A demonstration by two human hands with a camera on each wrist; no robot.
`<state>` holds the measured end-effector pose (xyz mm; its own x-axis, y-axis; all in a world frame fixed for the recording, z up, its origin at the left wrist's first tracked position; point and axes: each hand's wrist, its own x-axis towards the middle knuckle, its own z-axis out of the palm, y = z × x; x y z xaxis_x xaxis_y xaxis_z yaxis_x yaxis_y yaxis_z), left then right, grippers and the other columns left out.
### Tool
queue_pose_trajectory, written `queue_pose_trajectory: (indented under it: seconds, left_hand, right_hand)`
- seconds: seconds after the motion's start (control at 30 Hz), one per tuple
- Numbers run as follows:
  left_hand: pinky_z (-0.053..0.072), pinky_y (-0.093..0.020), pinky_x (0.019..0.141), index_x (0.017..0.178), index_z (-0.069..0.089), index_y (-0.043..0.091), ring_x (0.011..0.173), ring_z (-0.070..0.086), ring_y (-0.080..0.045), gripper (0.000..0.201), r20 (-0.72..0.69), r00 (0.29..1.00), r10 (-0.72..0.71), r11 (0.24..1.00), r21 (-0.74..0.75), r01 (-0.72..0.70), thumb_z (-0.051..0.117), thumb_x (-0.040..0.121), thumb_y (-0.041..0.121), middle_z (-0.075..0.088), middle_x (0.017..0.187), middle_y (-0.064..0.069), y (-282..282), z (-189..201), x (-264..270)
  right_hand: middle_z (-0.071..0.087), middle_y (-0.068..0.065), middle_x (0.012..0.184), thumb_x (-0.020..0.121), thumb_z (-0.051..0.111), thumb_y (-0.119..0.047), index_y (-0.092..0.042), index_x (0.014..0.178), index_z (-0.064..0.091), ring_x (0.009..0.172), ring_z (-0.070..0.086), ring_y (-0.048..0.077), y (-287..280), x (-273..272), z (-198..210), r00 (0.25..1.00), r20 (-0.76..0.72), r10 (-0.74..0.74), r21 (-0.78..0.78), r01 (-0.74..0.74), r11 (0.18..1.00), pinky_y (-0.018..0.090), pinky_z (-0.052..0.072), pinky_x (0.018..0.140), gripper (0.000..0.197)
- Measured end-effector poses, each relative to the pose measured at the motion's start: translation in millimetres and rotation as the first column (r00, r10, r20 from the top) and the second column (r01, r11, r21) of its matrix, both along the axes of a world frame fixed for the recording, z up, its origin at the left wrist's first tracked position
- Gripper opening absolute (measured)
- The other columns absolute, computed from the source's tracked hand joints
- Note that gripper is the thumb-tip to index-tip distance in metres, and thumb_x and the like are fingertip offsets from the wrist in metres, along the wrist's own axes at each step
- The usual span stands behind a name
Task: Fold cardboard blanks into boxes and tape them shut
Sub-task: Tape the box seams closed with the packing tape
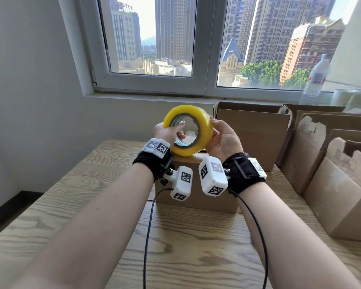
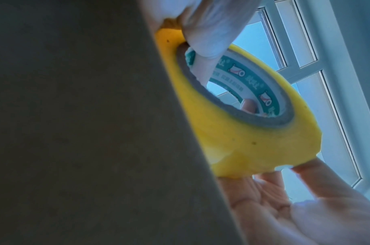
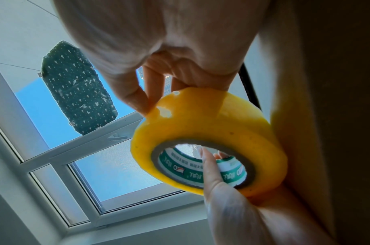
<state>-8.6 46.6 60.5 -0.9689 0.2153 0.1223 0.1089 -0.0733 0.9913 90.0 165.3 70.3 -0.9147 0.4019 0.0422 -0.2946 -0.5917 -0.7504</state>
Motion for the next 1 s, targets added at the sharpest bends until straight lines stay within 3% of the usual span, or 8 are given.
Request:
queue_pose_trajectory:
  seconds: [0.1, 0.27, 0.43, 0.57, 0.63, 0.77, 0.87, 1.0]
  left_hand:
    - [0.056, -0.055, 0.085, 0.079, 0.066, 0.011, 0.069, 0.069, -0.027, 0.018, 0.009, 1.000, 0.005, 1.000, 0.021, -0.005, 0.075, 0.085, 0.025, 0.065, 0.054, 0.000, 0, 0, 0]
    - [0.057, -0.044, 0.081, 0.081, 0.064, 0.011, 0.061, 0.066, -0.025, 0.017, 0.067, 0.998, 0.019, 0.996, 0.084, -0.025, 0.073, 0.088, 0.024, 0.066, 0.056, -0.005, 0, 4, 1]
    - [0.058, -0.040, 0.078, 0.084, 0.066, 0.010, 0.056, 0.066, -0.019, 0.016, 0.105, 0.994, -0.010, 0.996, 0.087, 0.000, 0.072, 0.087, 0.024, 0.068, 0.056, -0.003, 0, 6, 2]
    - [0.057, -0.048, 0.088, 0.097, 0.065, 0.011, 0.087, 0.071, -0.028, 0.045, 0.105, 0.994, -0.034, 0.995, 0.092, 0.024, 0.079, 0.061, 0.034, 0.073, 0.091, -0.013, 0, 7, 2]
    - [0.054, -0.040, 0.087, 0.101, 0.058, 0.017, 0.097, 0.064, -0.024, 0.041, 0.078, 0.995, -0.061, 0.990, 0.130, 0.051, 0.070, 0.064, 0.030, 0.066, 0.107, -0.009, 1, 10, 6]
    - [0.042, -0.037, 0.090, 0.126, 0.055, 0.024, 0.108, 0.052, -0.022, 0.061, 0.016, 0.991, -0.136, 0.978, 0.164, 0.131, 0.055, 0.068, 0.043, 0.055, 0.120, 0.001, 1, 17, 13]
    - [0.035, -0.040, 0.106, 0.146, 0.039, 0.036, 0.133, 0.040, -0.018, 0.082, -0.136, 0.957, -0.255, 0.966, 0.010, 0.259, 0.060, 0.072, 0.063, 0.038, 0.151, 0.004, 2, 15, 15]
    - [0.043, -0.019, 0.088, 0.139, 0.049, 0.036, 0.124, 0.055, -0.015, 0.069, -0.179, 0.915, -0.360, 0.931, -0.014, 0.364, 0.068, 0.075, 0.052, 0.054, 0.140, -0.001, 2, 9, 12]
  right_hand:
    - [0.067, 0.015, 0.090, 0.098, 0.050, -0.014, -0.009, 0.101, 0.068, 0.074, 0.060, 0.025, -2, 0, 0, 1.000, -0.015, -0.002, 0.017, 0.003, 1.000, 0.039, 0.051, 0.077, 0.019]
    - [0.069, 0.021, 0.115, 0.100, 0.048, -0.030, -0.015, 0.117, 0.063, 0.092, 0.066, 0.031, -4, 1, 1, 0.994, -0.031, 0.108, 0.094, -0.105, 0.990, 0.042, 0.052, 0.089, 0.026]
    - [0.071, 0.014, 0.100, 0.099, 0.052, -0.031, -0.010, 0.106, 0.067, 0.094, 0.069, 0.026, -5, 5, 2, 0.992, 0.013, 0.128, 0.216, -0.127, 0.968, 0.040, 0.053, 0.087, 0.027]
    - [0.070, 0.009, 0.081, 0.093, 0.060, -0.026, -0.005, 0.096, 0.070, 0.076, 0.066, 0.020, -6, 6, -1, 0.991, -0.132, -0.001, 0.306, 0.042, 0.951, 0.031, 0.055, 0.074, 0.024]
    - [0.072, 0.008, 0.085, 0.092, 0.065, -0.025, -0.006, 0.100, 0.072, 0.078, 0.066, 0.018, -3, 4, -4, 0.979, -0.180, -0.100, 0.359, 0.160, 0.920, 0.031, 0.055, 0.075, 0.022]
    - [0.072, 0.005, 0.089, 0.085, 0.075, -0.036, -0.021, 0.099, 0.077, 0.083, 0.065, 0.017, 7, -4, -6, 0.899, -0.274, -0.342, 0.629, 0.437, 0.643, 0.044, 0.055, 0.081, 0.021]
    - [0.074, -0.005, 0.096, 0.084, 0.077, -0.039, -0.019, 0.115, 0.074, 0.085, 0.067, 0.007, 7, -3, 1, 0.898, -0.256, -0.358, 0.862, 0.380, 0.337, 0.026, 0.054, 0.080, 0.038]
    - [0.071, -0.012, 0.093, 0.081, 0.078, -0.043, -0.031, 0.120, 0.069, 0.083, 0.066, 0.004, -3, -2, -5, 0.886, -0.329, -0.328, 0.911, 0.390, 0.138, 0.023, 0.053, 0.077, 0.042]
